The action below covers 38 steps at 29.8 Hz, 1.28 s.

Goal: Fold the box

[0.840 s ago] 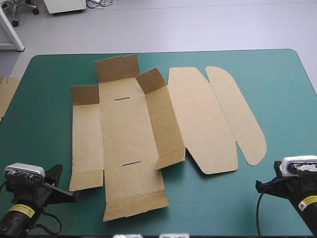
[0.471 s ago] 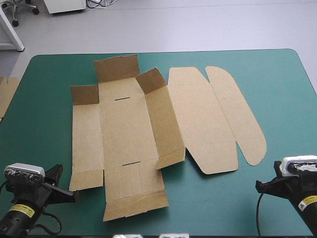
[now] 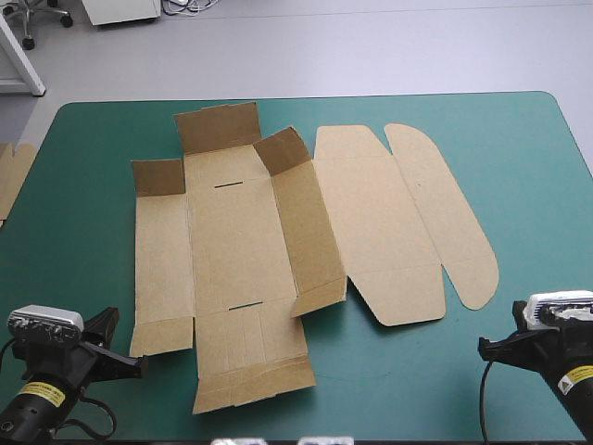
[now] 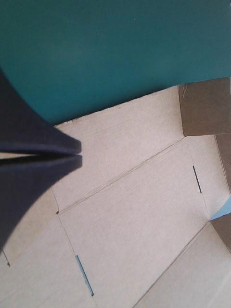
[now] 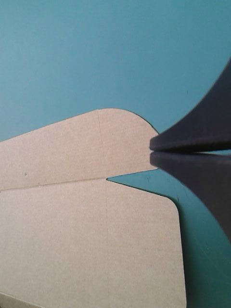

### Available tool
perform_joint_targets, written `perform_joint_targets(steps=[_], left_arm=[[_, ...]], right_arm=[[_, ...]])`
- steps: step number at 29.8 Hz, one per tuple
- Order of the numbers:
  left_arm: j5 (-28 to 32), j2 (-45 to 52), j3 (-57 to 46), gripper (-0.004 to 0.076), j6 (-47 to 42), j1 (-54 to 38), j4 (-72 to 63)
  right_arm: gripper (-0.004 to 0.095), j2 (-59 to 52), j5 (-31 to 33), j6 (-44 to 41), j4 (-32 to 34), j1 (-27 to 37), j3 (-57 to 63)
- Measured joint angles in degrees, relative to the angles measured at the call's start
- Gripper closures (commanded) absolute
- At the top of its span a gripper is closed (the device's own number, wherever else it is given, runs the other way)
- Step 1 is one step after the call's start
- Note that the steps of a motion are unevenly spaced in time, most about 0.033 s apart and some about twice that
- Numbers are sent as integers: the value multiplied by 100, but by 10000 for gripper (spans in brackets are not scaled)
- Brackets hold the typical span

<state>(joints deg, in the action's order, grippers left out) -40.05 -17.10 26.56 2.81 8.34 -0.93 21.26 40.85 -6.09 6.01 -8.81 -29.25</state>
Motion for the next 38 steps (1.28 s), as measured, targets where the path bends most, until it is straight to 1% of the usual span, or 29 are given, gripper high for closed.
perform_joint_targets(steps=[4, 7, 10, 16, 21, 24, 26, 29, 34, 38], left_arm=[[5, -82, 0, 734, -458, 0, -21], [5, -376, 55, 734, -729, 0, 146], [26, -860, 292, 734, -825, 0, 220], [489, -1899, 1095, 734, -1025, 0, 245], [509, -2849, 1651, 721, -1123, 0, 47], [503, -3318, 1902, 715, -1106, -55, -474], [489, -3548, 2032, 714, -895, -207, -926], [338, -3748, 2209, 714, -196, -629, -1658], [-38, -3849, 2363, 714, 1184, -1828, -3229], [-407, -4085, 2396, 714, 1843, -2294, -3832]], right_arm=[[927, 0, 0, 0, 0, 0, 0], [927, 14, -2, 0, 0, 0, 0], [927, 118, -2, 0, 0, 0, 0], [927, 271, -2, 0, 0, 0, 5], [927, 276, -2, 0, 0, 0, 5], [927, 276, -2, 0, 0, 0, 5], [927, 276, -2, 0, 0, 0, 5], [927, 276, -2, 0, 0, 0, 5], [927, 276, -2, 0, 0, 0, 5], [927, 276, -2, 0, 0, 0, 5]])
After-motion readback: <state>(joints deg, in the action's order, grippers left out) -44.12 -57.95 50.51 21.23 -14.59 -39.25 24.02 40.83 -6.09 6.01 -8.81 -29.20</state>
